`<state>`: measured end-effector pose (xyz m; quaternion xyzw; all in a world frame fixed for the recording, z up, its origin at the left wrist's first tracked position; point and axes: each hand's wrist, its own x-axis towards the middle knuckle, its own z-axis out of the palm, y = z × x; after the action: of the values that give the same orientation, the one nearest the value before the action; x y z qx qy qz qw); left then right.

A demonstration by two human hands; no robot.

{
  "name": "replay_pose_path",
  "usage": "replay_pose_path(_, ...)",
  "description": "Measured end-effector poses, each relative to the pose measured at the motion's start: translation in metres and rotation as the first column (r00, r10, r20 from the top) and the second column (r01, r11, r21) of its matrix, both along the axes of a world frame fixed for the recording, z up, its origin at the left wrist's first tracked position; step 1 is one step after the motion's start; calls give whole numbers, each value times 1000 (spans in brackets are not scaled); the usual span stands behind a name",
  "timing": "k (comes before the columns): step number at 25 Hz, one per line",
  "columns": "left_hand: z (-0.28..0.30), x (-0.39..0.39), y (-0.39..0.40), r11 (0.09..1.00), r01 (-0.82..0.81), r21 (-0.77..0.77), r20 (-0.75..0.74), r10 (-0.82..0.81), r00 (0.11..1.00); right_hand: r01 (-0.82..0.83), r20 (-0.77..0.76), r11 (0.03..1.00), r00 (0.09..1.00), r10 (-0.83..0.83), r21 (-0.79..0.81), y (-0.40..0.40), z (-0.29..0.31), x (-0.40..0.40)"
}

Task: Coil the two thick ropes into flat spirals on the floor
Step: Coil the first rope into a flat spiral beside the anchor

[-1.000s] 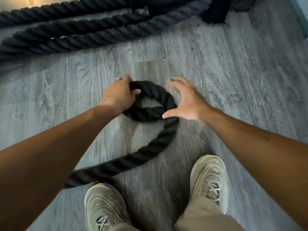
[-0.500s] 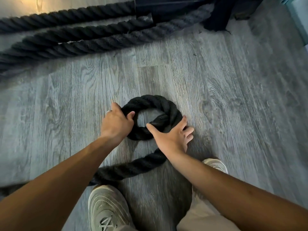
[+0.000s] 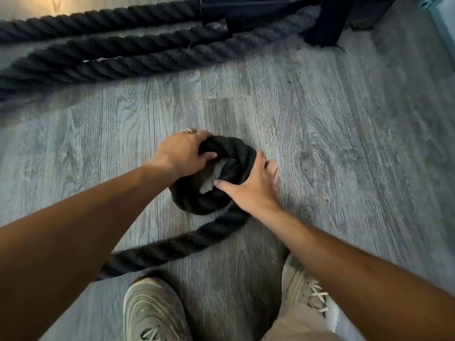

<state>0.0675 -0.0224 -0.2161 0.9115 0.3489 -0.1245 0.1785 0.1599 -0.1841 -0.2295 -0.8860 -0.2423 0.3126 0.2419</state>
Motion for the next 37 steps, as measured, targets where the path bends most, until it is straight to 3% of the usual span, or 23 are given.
replay_pose_path(3,-1,-20,-13,937,-350,5,57,349,935,-332,61,942,940,334,-40,33,17,45)
replay_pose_path(5,3,-35,-22,858,-508,-82,53,512,857,-456,128,890,881,455,-24,42,25,60)
replay_pose_path(7,5,-47,-35,793,-585,-169,28,598,801,-344,165,938,929,332,47,31,21,51)
replay_pose_path(9,2,-48,-47,779,-596,-196,11,609,793,-138,214,989,966,148,-58,7,9,17)
replay_pose_path(11,-1,-43,-48,815,-558,-155,-12,564,826,-73,295,978,947,129,-195,-16,-2,-18)
replay_pose_path(14,0,-34,-42,865,-492,-98,-170,473,865,-63,305,996,949,80,-67,-31,-10,-19)
replay_pose_path(16,5,-24,-34,938,-346,-2,-300,329,895,-80,302,997,950,79,-9,-32,-14,-11)
replay_pose_path(18,9,-9,-21,999,-27,42,-237,37,971,-137,288,990,949,126,17,-27,-17,-9)
replay_pose_path(19,8,0,-11,986,164,24,-161,-158,974,-183,282,983,945,166,35,-23,-17,-8)
replay_pose_path(21,6,12,4,884,467,-4,-106,-465,879,-276,279,960,927,250,57,-16,-16,-3)
replay_pose_path(23,1,15,14,826,562,49,-161,-549,820,-301,286,953,917,278,39,-11,-12,4)
replay_pose_path(25,-5,11,13,804,571,168,-209,-537,817,-174,283,985,944,172,-17,-13,-5,-5)
replay_pose_path(28,-10,-12,2,863,443,240,-214,-398,892,59,118,983,992,-39,-172,-28,5,-42)
replay_pose_path(31,-6,-27,-18,962,91,257,-194,-41,980,178,105,966,981,-161,-186,-26,4,-34)
replay_pose_path(34,5,-18,-44,950,-300,88,-287,313,905,194,166,963,973,-164,-186,-14,1,1)
replay_pose_path(37,6,-16,-54,838,-543,-63,-324,497,805,62,198,981,980,-25,-182,-16,0,12)
